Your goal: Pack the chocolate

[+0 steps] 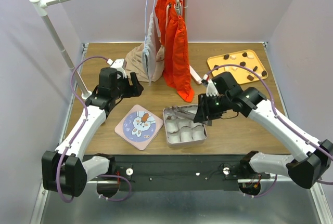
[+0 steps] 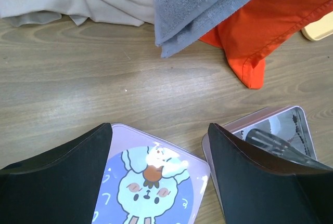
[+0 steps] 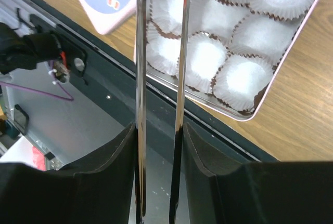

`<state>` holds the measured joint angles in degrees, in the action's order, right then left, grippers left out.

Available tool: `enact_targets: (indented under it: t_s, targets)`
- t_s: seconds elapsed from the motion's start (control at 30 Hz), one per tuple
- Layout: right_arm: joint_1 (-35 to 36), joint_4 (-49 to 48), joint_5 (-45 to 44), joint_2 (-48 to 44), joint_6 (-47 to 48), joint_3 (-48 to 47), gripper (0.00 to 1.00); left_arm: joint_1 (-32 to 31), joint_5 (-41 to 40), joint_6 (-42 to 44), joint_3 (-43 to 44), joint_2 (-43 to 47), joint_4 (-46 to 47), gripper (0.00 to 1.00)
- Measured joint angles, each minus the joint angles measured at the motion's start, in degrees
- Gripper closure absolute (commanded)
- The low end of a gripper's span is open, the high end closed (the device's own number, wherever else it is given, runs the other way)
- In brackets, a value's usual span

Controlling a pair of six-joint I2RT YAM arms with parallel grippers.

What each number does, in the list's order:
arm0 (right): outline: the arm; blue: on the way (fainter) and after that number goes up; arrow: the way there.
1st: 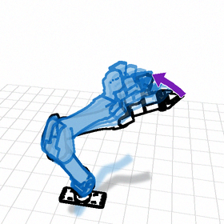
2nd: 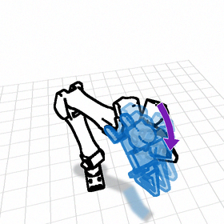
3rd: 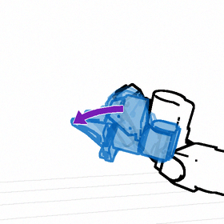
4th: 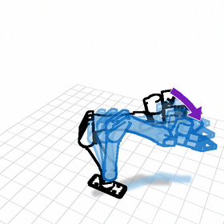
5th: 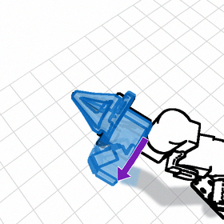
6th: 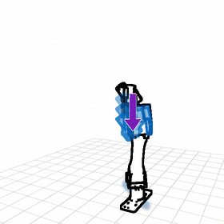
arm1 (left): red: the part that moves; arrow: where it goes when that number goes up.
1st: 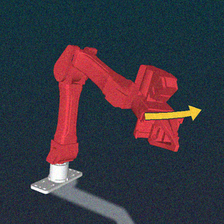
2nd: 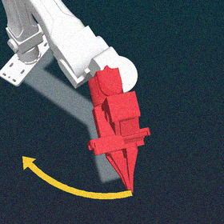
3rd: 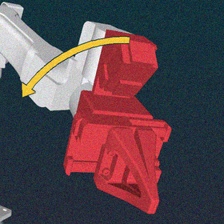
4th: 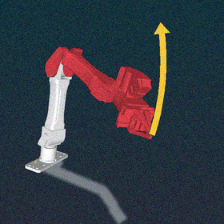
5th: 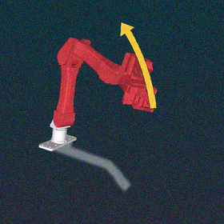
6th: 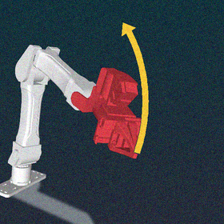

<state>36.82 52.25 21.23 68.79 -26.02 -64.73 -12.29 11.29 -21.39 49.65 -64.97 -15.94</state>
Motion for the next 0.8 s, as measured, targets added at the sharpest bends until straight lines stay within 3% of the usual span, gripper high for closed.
enact_targets:
  t_s: [0.17,0.33,0.47,0.6,0.8]
  targets:
    - [0.0,0.2,-0.3,-3.1,-0.9,-1.9,0.66,-3.0,0.2,-2.0,-2.6,-0.2,1.0,0.17]
    - [0.0,2.5,-3.2,-5.3,-1.2,-3.7,0.67,-11.4,0.2,-6.3,-5.7,-0.5,1.3,0.23]
    - [0.1,5.7,-9.9,-6.7,-1.7,-6.3,0.67,-15.6,0.8,-11.9,-9.2,0.6,2.3,0.36]
    - [0.2,7.9,-18.5,-8.3,-2.7,-10.1,0.67,-17.1,1.7,-18.9,-15.1,4.3,4.2,0.39]
    - [0.2,8.5,-25.7,-8.9,-3.8,-13.0,0.67,-21.9,1.9,-25.0,-16.6,3.5,7.2,0.41]
